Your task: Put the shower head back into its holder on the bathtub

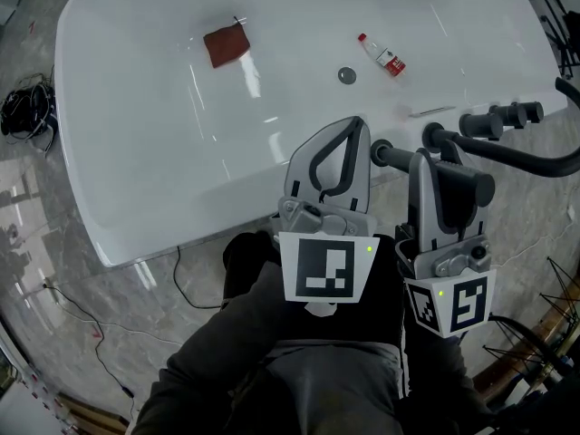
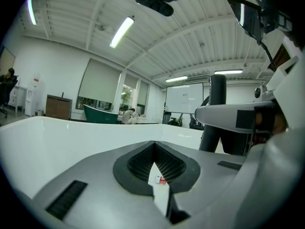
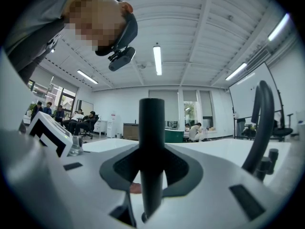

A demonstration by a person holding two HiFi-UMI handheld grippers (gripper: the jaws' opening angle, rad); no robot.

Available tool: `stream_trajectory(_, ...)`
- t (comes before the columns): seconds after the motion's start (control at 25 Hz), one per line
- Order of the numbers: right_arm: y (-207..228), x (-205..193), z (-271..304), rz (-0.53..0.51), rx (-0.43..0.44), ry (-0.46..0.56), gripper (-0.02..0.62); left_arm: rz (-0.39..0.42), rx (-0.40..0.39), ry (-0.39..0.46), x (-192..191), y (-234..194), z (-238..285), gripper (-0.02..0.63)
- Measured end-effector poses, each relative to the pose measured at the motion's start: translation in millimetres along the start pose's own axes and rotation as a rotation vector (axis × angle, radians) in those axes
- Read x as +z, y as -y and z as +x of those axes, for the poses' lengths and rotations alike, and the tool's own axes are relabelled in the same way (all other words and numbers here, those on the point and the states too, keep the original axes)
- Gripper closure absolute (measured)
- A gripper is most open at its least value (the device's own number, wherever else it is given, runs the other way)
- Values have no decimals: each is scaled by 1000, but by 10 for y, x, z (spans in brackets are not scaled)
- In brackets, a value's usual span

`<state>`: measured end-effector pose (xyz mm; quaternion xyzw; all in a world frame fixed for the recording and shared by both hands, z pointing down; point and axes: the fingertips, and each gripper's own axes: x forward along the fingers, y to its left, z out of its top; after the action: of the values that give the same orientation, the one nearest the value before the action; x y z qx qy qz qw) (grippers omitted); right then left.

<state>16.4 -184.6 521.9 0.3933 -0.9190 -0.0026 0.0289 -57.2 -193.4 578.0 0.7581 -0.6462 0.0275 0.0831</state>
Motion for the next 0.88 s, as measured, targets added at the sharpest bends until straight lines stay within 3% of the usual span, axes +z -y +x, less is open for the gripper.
stream_trajectory(0.48,34,-217,38,17,12,-11,471,-2,8,-19,-195,-13,71,604)
stream_trajectory(0.88,-51,-281,106,-28,37,-15,471,1,21,-21,-231,-34,54,603)
